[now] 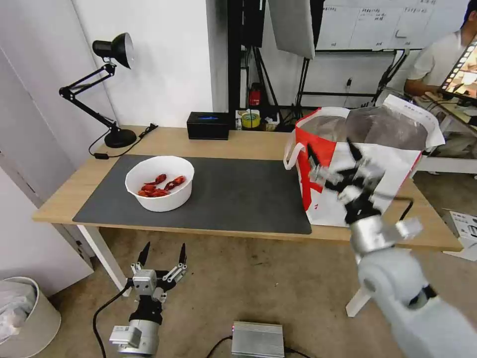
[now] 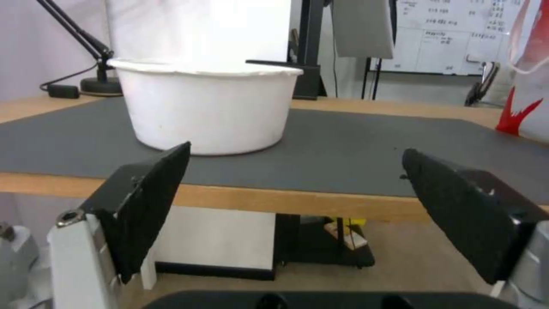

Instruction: Pick up the trash from the table and place it into the takeout bag.

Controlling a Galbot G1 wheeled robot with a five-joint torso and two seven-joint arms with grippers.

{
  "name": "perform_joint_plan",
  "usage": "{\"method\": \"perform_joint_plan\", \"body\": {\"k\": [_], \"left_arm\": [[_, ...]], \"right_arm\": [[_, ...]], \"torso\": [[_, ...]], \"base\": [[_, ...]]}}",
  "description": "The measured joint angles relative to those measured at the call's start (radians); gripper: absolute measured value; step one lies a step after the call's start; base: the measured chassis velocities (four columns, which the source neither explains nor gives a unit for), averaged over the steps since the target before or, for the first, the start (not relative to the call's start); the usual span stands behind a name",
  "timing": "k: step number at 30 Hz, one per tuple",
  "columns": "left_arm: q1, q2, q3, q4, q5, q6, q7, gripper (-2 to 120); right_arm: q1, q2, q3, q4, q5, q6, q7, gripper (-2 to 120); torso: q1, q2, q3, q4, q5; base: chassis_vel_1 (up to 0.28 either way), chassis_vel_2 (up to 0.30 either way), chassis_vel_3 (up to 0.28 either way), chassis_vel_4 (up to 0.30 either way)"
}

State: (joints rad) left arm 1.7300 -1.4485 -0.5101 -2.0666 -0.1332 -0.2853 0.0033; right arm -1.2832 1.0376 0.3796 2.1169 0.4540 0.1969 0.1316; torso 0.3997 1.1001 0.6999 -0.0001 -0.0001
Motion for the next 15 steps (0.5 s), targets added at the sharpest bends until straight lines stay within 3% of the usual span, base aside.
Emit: {"method": "perform_joint_plan", "body": {"k": [8, 15], "left_arm": [[-0.009, 0.007, -0.001, 0.004, -0.006, 0.002, 0.000, 100], [-0.021, 0.005, 0.010, 0.011, -0.016, 0.024, 0.000, 100]], "right_arm": [[-0.149, 0.107, 0.058, -0.046, -0.113, 0.064, -0.005, 100], [-0.257, 0.144, 0.052, -0.062, -0.173, 0.095, -0.015, 100]], "torso": [[0.000, 0.000, 0.000, 0.0001, -0.0001], [0.000, 0.000, 0.000, 0.0000, 0.0000]], "base": [[0.000, 0.000, 0.000, 0.000], [0.000, 0.000, 0.000, 0.000]]}}
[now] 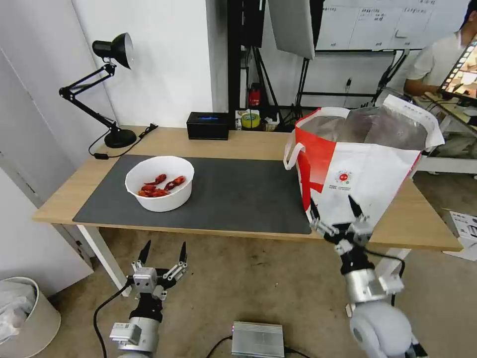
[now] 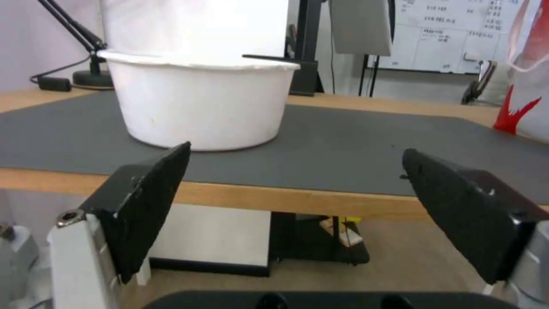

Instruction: Pick up the trash from the table and place it into the takeout bag.

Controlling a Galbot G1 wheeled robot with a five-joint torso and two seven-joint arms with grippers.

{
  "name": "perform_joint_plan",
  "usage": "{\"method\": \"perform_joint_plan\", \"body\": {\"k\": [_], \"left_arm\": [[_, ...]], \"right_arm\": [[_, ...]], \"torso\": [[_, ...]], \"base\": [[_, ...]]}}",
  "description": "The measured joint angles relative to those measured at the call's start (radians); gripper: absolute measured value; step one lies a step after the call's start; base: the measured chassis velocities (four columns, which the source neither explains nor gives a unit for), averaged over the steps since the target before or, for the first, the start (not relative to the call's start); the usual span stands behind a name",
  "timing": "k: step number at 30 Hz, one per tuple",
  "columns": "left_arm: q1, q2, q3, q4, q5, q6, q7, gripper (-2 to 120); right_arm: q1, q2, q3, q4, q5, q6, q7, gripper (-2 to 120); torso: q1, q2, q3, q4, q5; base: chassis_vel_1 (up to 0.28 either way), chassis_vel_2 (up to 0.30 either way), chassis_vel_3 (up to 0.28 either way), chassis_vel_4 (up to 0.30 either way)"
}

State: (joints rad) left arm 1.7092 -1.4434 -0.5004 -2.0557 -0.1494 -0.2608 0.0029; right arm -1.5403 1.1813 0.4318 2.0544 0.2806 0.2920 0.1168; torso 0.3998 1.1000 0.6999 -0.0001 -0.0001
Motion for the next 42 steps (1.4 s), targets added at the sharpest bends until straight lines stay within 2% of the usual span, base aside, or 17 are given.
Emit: {"method": "perform_joint_plan", "body": {"k": [5, 12, 16, 42], "left_arm": [[-0.004, -0.001, 0.001, 0.003, 0.000, 0.002, 0.000, 100], [-0.004, -0.001, -0.006, -0.004, -0.003, 0.004, 0.000, 100], [-0.006, -0.004, -0.006, -0.004, -0.004, 0.004, 0.000, 100], [-0.027, 0.014, -0.010, 0.010, -0.022, 0.010, 0.000, 100]], "right_arm": [[-0.040, 0.013, -0.020, -0.004, -0.013, 0.002, -0.003, 100], [-0.100, 0.016, -0.116, 0.010, -0.080, -0.005, 0.011, 100], [-0.106, 0.028, -0.139, 0.023, -0.119, -0.020, 0.016, 100], [-0.070, 0.053, -0.139, 0.018, -0.159, -0.034, 0.056, 100]], "torso": [[0.000, 0.000, 0.000, 0.0001, 0.0000], [0.000, 0.000, 0.000, 0.0002, 0.0000], [0.000, 0.000, 0.000, 0.0002, 0.0000], [0.000, 0.000, 0.000, 0.0001, 0.0001]], "base": [[0.000, 0.000, 0.000, 0.000], [0.000, 0.000, 0.000, 0.000], [0.000, 0.000, 0.000, 0.000], [0.000, 0.000, 0.000, 0.000]]}}
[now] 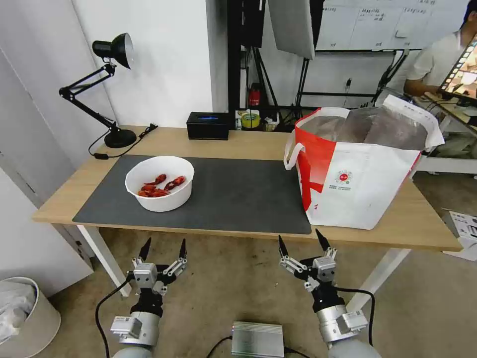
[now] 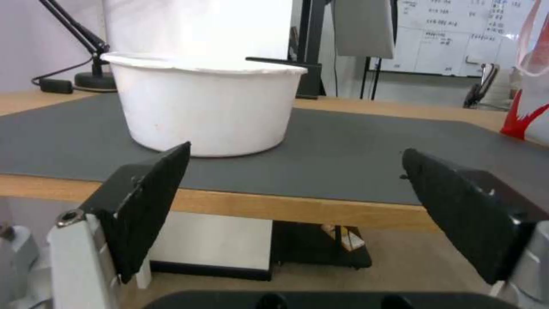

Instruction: Pick up the trash from the table and place it into the takeout bag.

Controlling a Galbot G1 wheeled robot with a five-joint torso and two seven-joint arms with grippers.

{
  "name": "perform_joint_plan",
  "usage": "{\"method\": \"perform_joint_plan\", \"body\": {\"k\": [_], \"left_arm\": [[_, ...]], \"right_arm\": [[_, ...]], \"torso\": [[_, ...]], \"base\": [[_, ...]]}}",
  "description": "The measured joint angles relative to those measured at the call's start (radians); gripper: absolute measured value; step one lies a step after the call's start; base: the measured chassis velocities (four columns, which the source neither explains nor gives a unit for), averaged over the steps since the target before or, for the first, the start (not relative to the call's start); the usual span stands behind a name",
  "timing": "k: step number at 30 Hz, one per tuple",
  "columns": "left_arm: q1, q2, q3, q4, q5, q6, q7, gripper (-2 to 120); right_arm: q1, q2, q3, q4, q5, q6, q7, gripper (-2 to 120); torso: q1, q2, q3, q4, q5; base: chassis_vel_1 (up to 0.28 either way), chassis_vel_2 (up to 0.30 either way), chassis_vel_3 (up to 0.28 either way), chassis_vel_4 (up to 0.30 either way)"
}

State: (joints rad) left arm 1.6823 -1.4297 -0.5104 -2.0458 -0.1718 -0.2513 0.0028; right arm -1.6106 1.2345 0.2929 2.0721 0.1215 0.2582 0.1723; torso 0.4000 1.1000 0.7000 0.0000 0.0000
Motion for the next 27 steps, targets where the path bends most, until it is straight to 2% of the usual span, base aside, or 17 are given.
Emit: {"method": "perform_joint_plan", "body": {"k": [12, 15, 19, 22, 27], "left_arm": [[0.000, 0.025, -0.012, -0.013, -0.025, 0.018, 0.000, 100], [0.000, 0.052, -0.035, -0.052, -0.072, 0.073, 0.000, 100], [-0.001, 0.072, -0.062, -0.081, -0.098, 0.096, -0.002, 100], [-0.030, 0.123, -0.091, -0.119, -0.140, 0.144, -0.004, 100], [-0.057, 0.177, -0.124, -0.140, -0.184, 0.174, -0.013, 100]], "right_arm": [[0.001, 0.003, 0.003, -0.001, -0.005, 0.000, 0.001, 100], [0.001, 0.003, 0.003, -0.001, -0.005, 0.000, 0.001, 100], [0.002, 0.003, 0.003, -0.001, -0.005, 0.000, 0.001, 100], [0.002, 0.003, 0.003, -0.001, -0.005, 0.000, 0.001, 100], [0.002, 0.003, 0.003, -0.001, -0.005, 0.000, 0.001, 100]], "torso": [[0.000, 0.000, 0.000, 0.0000, -0.0001], [0.000, 0.000, 0.000, 0.0000, -0.0001], [0.000, 0.000, 0.000, 0.0001, -0.0001], [0.000, 0.000, 0.000, -0.0002, -0.0001], [0.000, 0.000, 0.000, 0.0002, -0.0002]], "base": [[0.000, 0.000, 0.000, 0.000], [0.000, 0.000, 0.000, 0.000], [0.000, 0.000, 0.000, 0.000], [0.000, 0.000, 0.000, 0.000], [0.000, 0.000, 0.000, 0.000]]}}
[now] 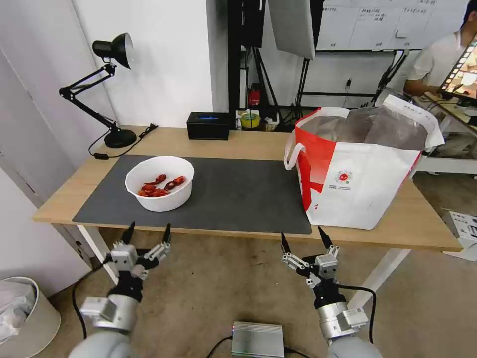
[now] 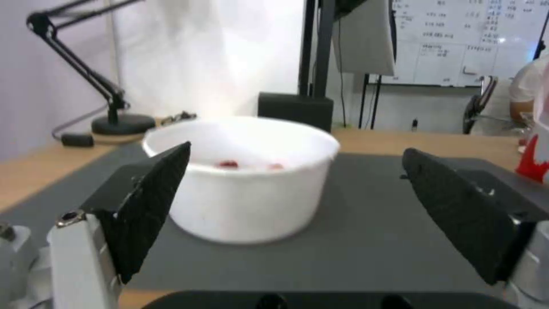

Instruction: Pick up the trash from the table and place it into the takeout bag.

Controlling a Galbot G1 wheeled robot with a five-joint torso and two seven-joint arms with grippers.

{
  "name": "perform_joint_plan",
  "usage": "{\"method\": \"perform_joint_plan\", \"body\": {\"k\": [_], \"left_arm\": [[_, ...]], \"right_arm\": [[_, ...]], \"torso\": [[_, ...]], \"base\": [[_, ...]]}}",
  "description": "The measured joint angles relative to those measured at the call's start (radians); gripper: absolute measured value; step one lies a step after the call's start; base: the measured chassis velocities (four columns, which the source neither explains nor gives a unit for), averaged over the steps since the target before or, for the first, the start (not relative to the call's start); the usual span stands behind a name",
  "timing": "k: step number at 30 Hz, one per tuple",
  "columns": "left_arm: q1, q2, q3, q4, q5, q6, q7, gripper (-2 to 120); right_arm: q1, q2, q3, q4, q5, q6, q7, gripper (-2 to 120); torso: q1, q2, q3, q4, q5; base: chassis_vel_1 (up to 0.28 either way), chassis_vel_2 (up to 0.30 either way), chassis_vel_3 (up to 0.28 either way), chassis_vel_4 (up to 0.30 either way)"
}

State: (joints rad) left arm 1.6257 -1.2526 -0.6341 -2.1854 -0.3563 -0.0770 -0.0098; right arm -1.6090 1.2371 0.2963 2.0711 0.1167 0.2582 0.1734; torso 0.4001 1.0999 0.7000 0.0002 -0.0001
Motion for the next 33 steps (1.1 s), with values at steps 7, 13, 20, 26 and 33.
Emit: {"method": "perform_joint_plan", "body": {"k": [7, 13, 20, 26, 33], "left_arm": [[-0.073, 0.094, -0.008, 0.009, -0.090, 0.046, -0.025, 100], [-0.157, 0.189, -0.008, 0.056, -0.177, 0.088, -0.032, 100], [-0.290, 0.334, 0.019, 0.146, -0.318, 0.156, -0.045, 100], [-0.413, 0.387, 0.076, 0.216, -0.365, 0.214, -0.049, 100], [-0.538, 0.431, 0.141, 0.297, -0.397, 0.312, -0.084, 100]], "right_arm": [[0.000, 0.000, 0.000, 0.000, 0.000, 0.000, 0.000, 100], [0.000, 0.000, 0.000, 0.000, 0.001, 0.000, 0.000, 100], [0.000, 0.000, 0.000, 0.000, 0.001, 0.000, 0.000, 100], [0.000, 0.000, 0.000, 0.000, 0.001, 0.000, 0.000, 100], [0.000, 0.000, 0.000, 0.000, 0.001, 0.000, 0.000, 100]], "torso": [[0.000, 0.000, 0.000, -0.0002, -0.0001], [0.000, 0.000, 0.000, -0.0001, -0.0001], [0.000, 0.000, 0.000, -0.0001, -0.0001], [0.000, 0.000, 0.000, -0.0001, 0.0000], [0.000, 0.000, 0.000, -0.0002, 0.0000]], "base": [[0.000, 0.000, 0.000, 0.000], [0.000, 0.000, 0.000, 0.000], [0.000, 0.000, 0.000, 0.000], [0.000, 0.000, 0.000, 0.000], [0.000, 0.000, 0.000, 0.000]]}}
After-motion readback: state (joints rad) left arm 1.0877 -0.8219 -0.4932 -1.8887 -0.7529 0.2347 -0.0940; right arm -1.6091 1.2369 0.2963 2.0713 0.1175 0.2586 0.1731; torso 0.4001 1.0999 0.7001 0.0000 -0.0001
